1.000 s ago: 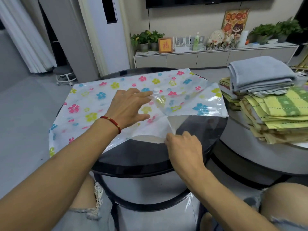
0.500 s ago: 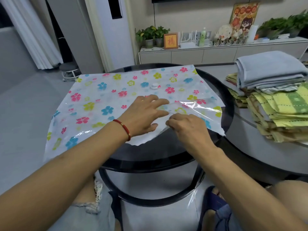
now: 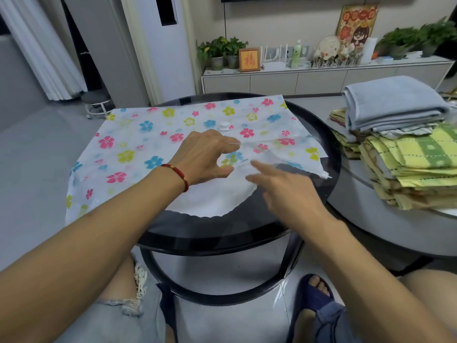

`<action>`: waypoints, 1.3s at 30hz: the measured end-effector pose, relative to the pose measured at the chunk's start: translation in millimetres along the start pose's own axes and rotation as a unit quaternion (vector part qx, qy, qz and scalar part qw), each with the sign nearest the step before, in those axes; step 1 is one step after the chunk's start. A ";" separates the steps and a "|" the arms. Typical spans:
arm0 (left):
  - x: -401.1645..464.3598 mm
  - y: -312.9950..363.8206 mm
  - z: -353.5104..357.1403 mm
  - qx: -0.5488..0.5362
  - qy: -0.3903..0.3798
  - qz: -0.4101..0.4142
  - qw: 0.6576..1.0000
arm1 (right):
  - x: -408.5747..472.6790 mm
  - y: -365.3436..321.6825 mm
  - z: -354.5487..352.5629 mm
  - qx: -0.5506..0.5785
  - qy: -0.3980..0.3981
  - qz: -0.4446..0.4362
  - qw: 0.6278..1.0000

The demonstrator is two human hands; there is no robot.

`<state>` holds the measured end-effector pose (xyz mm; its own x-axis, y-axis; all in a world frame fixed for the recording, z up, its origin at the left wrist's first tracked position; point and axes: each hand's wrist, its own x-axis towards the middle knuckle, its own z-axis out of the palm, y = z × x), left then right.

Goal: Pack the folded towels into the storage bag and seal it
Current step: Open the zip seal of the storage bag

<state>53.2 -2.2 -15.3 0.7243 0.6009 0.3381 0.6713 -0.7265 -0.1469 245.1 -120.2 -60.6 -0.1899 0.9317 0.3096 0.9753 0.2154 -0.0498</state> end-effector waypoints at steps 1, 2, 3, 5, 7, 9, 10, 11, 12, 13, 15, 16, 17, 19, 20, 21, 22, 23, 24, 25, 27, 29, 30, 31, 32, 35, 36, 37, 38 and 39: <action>-2.6 0.1 0.9 -0.009 0.001 -0.003 1.000 | 4.6 7.4 -3.3 -0.031 0.009 -0.002 0.999; -4.4 0.2 1.8 -0.015 0.003 -0.006 1.000 | 7.7 14.0 -5.2 -0.054 0.010 0.011 0.998; -5.4 0.4 2.1 -0.017 0.004 -0.011 1.000 | 9.7 18.1 -5.8 -0.074 0.005 0.029 0.997; -4.0 1.5 2.0 -0.019 0.010 -0.024 0.999 | 8.4 16.5 -1.8 -0.084 -0.014 0.070 0.994; 1.1 1.8 -0.2 -0.040 0.018 -0.054 0.998 | 1.6 9.3 5.7 -0.038 -0.039 0.128 0.990; 7.6 -0.3 -3.3 -0.072 0.019 -0.091 0.993 | -6.0 7.6 10.8 0.025 -0.071 0.184 0.980; 10.5 -2.6 -4.8 -0.090 0.020 -0.108 0.990 | -8.8 10.0 12.2 0.061 -0.087 0.205 0.973; 13.2 -5.5 -6.6 -0.109 0.021 -0.123 0.986 | -10.9 13.1 12.4 0.096 -0.102 0.223 0.965; 15.5 -8.3 -8.6 -0.123 0.020 -0.134 0.983 | -12.6 16.1 11.7 0.122 -0.113 0.237 0.957; 16.9 -11.1 -10.5 -0.132 0.020 -0.142 0.981 | -13.6 18.2 10.2 0.142 -0.123 0.249 0.950; 19.2 -17.1 -13.7 -0.141 0.027 -0.153 0.978 | -14.6 19.1 6.1 0.184 -0.142 0.259 0.938; 20.0 -19.7 -15.1 -0.148 0.032 -0.162 0.975 | -14.9 18.5 3.7 0.212 -0.150 0.261 0.930; 20.5 -21.6 -16.4 -0.156 0.036 -0.173 0.972 | -15.3 18.1 1.6 0.241 -0.153 0.267 0.920; 21.9 -24.4 -18.2 -0.172 0.040 -0.193 0.965 | -16.3 17.2 -2.0 0.287 -0.150 0.288 0.901; 22.3 -25.0 -18.7 -0.179 0.039 -0.198 0.963 | -16.1 15.7 -4.0 0.303 -0.150 0.297 0.893; 21.9 -24.7 -18.7 -0.187 0.037 -0.200 0.961 | -15.8 14.4 -5.4 0.315 -0.149 0.303 0.887; 20.9 -23.6 -18.5 -0.198 0.034 -0.197 0.960 | -15.4 13.3 -5.3 0.320 -0.147 0.306 0.885; 18.7 -21.7 -18.3 -0.211 0.028 -0.188 0.959 | -15.7 11.4 -4.8 0.312 -0.143 0.306 0.888; 15.5 -19.6 -18.4 -0.225 0.020 -0.174 0.958 | -16.2 9.2 -4.0 0.287 -0.132 0.299 0.900; 10.8 -17.9 -18.3 -0.234 0.009 -0.156 0.960 | -16.6 5.1 -3.3 0.238 -0.111 0.281 0.923; -0.9 -16.6 -17.3 -0.235 -0.019 -0.127 0.963 | -13.7 -8.5 1.8 0.129 -0.030 0.191 0.973; -13.9 -13.4 -16.0 -0.244 -0.040 -0.103 0.963 | -3.4 -31.2 12.6 0.053 0.033 0.054 0.997; -19.9 -11.6 -15.3 -0.251 -0.049 -0.092 0.962 | 3.8 -45.8 19.1 0.024 0.039 -0.010 0.999; -26.9 -10.5 -14.2 -0.252 -0.060 -0.082 0.962 | 10.5 -60.1 28.4 -0.004 0.029 -0.063 0.998; -33.9 -9.6 -13.0 -0.245 -0.070 -0.072 0.964 | 15.8 -70.7 37.6 -0.027 0.010 -0.096 0.995; -68.7 -20.8 -7.9 -0.151 -0.102 -0.096 0.979 | 28.2 -82.2 49.6 -0.045 -0.025 -0.098 0.994; -78.8 -23.6 -3.2 -0.115 -0.108 -0.101 0.982 | 26.8 -74.7 50.5 -0.043 -0.027 -0.079 0.996; -91.6 -27.9 -0.3 -0.090 -0.110 -0.111 0.984 | 25.6 -68.2 50.4 -0.038 -0.025 -0.063 0.997; -105.4 -34.2 0.6 -0.087 -0.109 -0.132 0.981 | 25.7 -63.5 50.1 -0.031 -0.018 -0.054 0.998; -118.4 -41.1 -0.4 -0.102 -0.106 -0.161 0.976 | 26.1 -61.9 49.4 -0.027 -0.011 -0.050 0.998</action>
<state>-60.2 -43.6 -49.0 0.5121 0.8486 0.1329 0.8395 -0.5272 0.1311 174.1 -94.7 -96.3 -0.2887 0.9125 0.2897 0.9558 0.2925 0.0311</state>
